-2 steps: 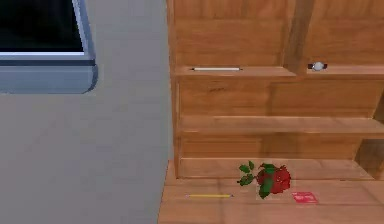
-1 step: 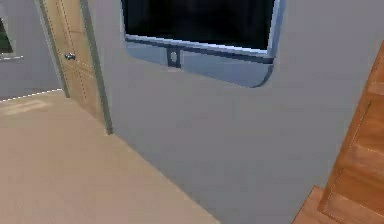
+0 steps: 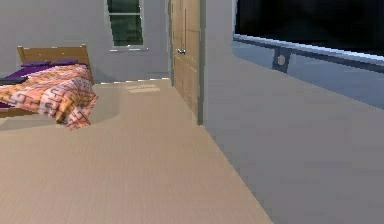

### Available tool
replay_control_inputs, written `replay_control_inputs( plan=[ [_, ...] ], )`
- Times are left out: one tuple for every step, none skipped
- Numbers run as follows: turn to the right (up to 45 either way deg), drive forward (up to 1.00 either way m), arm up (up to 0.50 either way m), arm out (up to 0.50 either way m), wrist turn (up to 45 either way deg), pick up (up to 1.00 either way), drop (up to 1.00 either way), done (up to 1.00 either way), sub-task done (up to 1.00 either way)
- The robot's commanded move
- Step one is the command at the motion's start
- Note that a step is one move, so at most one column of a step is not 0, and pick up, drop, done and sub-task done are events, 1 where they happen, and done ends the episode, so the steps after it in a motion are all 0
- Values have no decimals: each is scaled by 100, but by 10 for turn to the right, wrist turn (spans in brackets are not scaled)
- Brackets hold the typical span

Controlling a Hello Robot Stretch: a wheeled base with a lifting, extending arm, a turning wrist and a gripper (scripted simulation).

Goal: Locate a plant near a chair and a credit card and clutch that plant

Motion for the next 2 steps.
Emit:
replay_control_inputs(
  plan=[
    [0,0,50,0,0,0,0,0,0],
    [0,0,38,0,0,0,0,0,0]
  ],
)
